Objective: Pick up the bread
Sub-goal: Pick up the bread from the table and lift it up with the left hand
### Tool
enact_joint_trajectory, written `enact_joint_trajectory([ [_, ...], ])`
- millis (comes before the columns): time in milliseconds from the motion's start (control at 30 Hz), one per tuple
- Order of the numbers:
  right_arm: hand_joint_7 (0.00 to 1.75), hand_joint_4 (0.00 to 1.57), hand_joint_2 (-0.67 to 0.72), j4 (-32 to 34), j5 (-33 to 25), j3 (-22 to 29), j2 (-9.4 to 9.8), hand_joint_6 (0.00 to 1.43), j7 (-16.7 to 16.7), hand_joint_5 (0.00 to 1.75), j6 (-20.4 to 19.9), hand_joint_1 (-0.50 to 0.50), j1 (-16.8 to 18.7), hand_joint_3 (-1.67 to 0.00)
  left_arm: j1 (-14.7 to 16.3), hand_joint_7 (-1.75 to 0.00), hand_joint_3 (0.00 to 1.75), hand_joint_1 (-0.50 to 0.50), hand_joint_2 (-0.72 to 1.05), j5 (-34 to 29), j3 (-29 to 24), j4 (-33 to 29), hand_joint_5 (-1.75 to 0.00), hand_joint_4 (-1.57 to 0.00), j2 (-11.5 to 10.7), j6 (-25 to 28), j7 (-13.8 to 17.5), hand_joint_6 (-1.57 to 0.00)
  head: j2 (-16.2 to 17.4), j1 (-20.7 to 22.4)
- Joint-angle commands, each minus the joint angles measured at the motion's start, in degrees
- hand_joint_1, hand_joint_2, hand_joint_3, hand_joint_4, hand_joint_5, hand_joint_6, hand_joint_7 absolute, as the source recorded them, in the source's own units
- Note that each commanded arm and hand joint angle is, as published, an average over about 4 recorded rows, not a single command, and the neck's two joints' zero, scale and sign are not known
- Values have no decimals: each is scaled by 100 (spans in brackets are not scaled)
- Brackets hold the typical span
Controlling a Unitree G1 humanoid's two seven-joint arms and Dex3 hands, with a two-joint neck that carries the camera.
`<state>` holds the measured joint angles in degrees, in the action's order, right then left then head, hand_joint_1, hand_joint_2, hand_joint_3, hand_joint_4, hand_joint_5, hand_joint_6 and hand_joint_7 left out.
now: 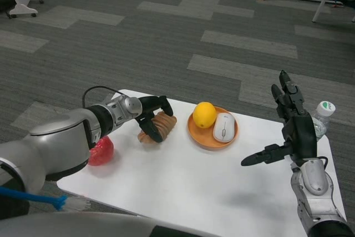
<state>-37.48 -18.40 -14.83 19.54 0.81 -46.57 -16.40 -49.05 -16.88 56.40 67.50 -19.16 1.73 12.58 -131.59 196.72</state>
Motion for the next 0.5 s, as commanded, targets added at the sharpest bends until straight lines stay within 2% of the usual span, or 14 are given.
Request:
enact_joint_trajectory([
  [33, 0, 0, 15, 48, -49, 66, -3, 0, -11, 19, -28, -33, 67, 0, 535, -168, 9, -23, 105, 175, -168, 28, -175, -90, 9, 420, 518, -16, -9, 16],
  [167, 0, 0, 15, 48, -49, 68, -3, 0, -11, 19, -28, -33, 67, 0, 669, -168, 9, -23, 105, 300, -621, -123, -175, -90, -68, 433, 641, -14, -12, 21],
  [367, 0, 0, 15, 59, -49, 72, -3, 0, -11, 19, -28, -33, 67, 0, 1240, -168, 9, -21, 105, 970, -2247, -861, -175, -90, -191, 545, 768, -13, -59, 58],
  [500, 0, 0, 15, 92, -49, 96, -3, 0, -11, 19, -28, -33, 75, 0, 1899, -168, 9, -20, 105, 979, -3785, -1582, -175, -86, -218, 580, 781, -13, -78, 55],
])
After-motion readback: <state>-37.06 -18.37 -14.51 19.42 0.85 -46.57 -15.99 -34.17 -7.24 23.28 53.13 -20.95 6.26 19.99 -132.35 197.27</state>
